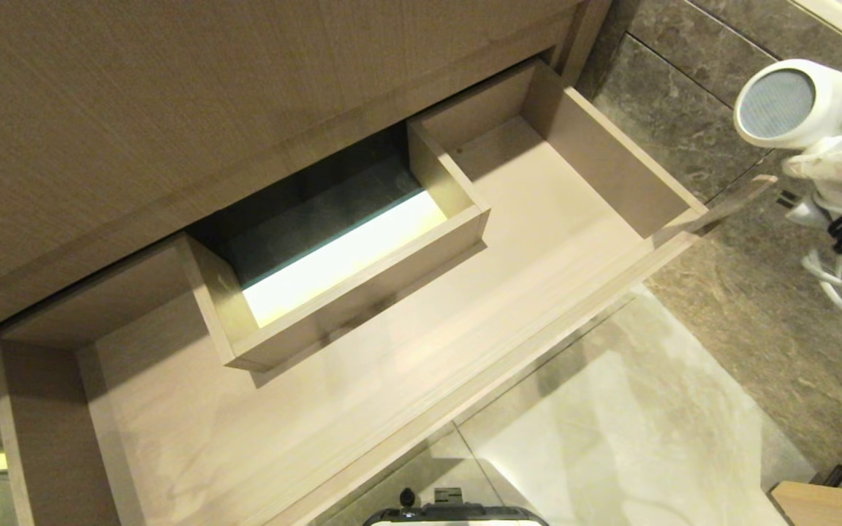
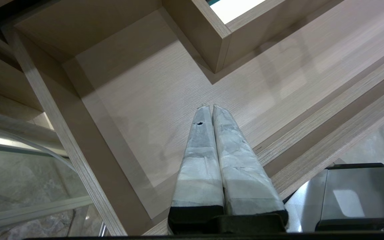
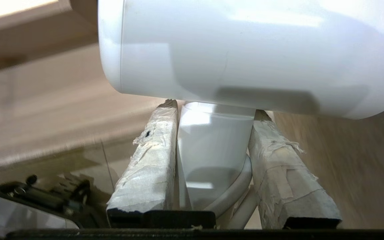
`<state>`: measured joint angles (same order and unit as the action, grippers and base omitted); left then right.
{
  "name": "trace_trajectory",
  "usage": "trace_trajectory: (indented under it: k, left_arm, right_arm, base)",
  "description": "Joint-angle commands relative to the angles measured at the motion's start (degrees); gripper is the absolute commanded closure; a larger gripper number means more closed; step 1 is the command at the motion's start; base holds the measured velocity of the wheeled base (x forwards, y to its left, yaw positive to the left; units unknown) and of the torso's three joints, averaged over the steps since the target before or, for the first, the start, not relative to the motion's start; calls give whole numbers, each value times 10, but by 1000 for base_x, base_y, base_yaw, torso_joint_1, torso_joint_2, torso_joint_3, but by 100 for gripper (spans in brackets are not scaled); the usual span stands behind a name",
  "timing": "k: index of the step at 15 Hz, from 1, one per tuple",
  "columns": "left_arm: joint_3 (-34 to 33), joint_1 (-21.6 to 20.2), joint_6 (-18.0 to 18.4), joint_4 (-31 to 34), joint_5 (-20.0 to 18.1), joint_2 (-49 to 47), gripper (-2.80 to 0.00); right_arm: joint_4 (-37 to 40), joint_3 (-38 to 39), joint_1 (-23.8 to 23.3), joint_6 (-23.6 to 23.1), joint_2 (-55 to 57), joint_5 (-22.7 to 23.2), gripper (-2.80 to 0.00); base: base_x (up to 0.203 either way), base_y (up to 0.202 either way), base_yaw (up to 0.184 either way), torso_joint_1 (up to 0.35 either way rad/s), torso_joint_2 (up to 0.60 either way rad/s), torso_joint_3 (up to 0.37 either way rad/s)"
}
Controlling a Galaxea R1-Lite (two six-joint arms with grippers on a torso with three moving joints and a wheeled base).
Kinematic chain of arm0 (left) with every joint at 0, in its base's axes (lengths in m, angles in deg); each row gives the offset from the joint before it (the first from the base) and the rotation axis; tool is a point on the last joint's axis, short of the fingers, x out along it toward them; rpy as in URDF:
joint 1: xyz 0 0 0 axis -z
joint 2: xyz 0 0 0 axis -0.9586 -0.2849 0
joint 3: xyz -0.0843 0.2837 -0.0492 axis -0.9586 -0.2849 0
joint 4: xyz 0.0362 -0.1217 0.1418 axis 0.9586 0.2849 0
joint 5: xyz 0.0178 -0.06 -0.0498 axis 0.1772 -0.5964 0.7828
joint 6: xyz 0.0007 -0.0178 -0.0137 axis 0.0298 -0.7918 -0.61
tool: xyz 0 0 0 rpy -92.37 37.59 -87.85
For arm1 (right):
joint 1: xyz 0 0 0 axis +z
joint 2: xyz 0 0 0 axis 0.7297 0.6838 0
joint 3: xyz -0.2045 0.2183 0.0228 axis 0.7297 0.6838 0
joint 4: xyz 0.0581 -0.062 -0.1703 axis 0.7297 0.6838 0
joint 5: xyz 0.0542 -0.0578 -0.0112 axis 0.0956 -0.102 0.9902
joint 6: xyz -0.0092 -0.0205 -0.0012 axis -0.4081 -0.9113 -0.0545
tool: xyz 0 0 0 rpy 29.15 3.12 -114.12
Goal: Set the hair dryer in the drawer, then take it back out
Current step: Put it into the drawer
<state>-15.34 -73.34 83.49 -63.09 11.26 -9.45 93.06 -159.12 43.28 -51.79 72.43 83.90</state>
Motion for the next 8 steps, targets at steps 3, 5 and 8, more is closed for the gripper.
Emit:
trace_trajectory:
  k: [3, 5, 8]
  left_arm:
    - [0, 0, 0, 0, 0, 0, 0]
    - [-1, 0, 0, 0, 0, 0, 0]
    - [-1, 0, 0, 0, 0, 0, 0]
  right_arm:
    - [-3, -94, 14, 0, 93, 59, 0]
    - [-9, -119, 29, 1, 112, 65, 0]
    - [-21, -173, 54, 2, 151, 65, 0]
  base:
    - [0, 0, 0, 0, 0, 0]
    - [0, 0, 0, 0, 0, 0]
    - [0, 0, 0, 0, 0, 0]
